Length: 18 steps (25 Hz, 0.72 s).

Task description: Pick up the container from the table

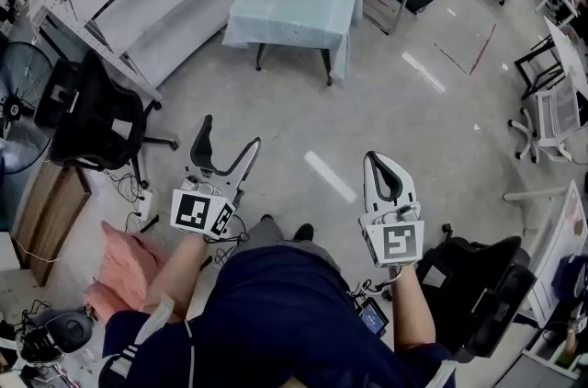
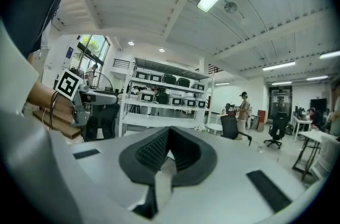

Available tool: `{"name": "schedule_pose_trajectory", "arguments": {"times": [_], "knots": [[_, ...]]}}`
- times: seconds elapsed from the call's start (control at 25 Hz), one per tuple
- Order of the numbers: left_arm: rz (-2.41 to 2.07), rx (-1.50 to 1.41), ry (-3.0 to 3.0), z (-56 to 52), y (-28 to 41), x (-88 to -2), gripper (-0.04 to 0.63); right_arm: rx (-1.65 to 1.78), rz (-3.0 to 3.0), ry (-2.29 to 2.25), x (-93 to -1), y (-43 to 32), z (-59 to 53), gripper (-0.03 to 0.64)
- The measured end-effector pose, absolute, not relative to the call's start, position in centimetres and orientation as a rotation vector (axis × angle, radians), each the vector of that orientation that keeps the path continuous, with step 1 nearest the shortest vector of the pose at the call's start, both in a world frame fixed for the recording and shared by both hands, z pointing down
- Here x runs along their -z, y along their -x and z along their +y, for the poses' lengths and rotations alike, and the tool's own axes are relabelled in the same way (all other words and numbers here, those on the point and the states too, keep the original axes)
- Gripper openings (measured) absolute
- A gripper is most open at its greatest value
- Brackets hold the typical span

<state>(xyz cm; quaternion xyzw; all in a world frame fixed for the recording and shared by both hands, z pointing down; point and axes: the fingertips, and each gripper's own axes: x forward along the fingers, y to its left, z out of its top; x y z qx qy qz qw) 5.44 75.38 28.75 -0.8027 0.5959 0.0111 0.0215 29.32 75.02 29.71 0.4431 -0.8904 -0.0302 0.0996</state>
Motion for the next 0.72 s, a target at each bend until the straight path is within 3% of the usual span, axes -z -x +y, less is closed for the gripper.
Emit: {"name": "schedule_pose_trajectory", "arguments": {"times": [0.44,0.72], "knots": [[1.871,-0.015,2.428,69.7,-2.6,-29.2,0.408,0.1,-2.654,-1.281,-30.4,-27.3,70.4,-0.002],[1.823,-0.018,2.479,60.8,1.5,-30.1,0.408,0.119,-2.653,-1.328,-30.6,-23.2,62.0,-0.002]]}}
